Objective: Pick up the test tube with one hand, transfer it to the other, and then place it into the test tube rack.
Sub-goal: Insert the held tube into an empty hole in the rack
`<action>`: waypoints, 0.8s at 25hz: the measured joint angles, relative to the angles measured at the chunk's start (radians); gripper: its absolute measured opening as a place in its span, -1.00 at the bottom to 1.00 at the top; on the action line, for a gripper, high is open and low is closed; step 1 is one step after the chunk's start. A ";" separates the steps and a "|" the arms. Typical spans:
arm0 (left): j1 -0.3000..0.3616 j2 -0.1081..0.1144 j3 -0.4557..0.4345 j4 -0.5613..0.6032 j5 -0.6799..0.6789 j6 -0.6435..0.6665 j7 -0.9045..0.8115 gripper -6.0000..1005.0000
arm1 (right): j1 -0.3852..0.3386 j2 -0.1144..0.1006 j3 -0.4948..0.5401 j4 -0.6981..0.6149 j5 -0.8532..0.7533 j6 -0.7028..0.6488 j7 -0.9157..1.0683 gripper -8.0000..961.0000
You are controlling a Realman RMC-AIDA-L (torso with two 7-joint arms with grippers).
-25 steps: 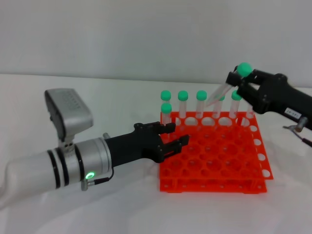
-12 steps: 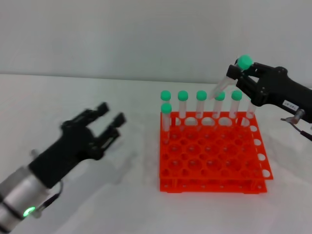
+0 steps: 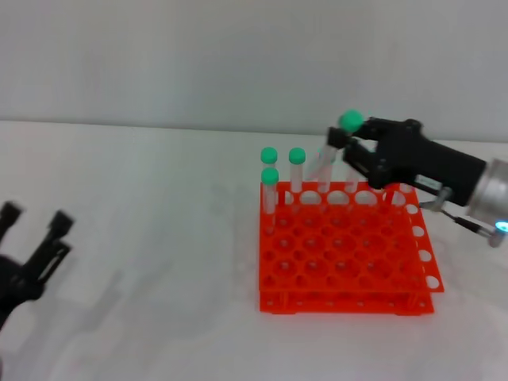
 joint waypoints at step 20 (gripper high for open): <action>-0.007 -0.004 0.004 -0.121 -0.135 0.017 0.233 0.78 | 0.096 0.016 -0.062 -0.053 -0.163 0.201 0.119 -0.56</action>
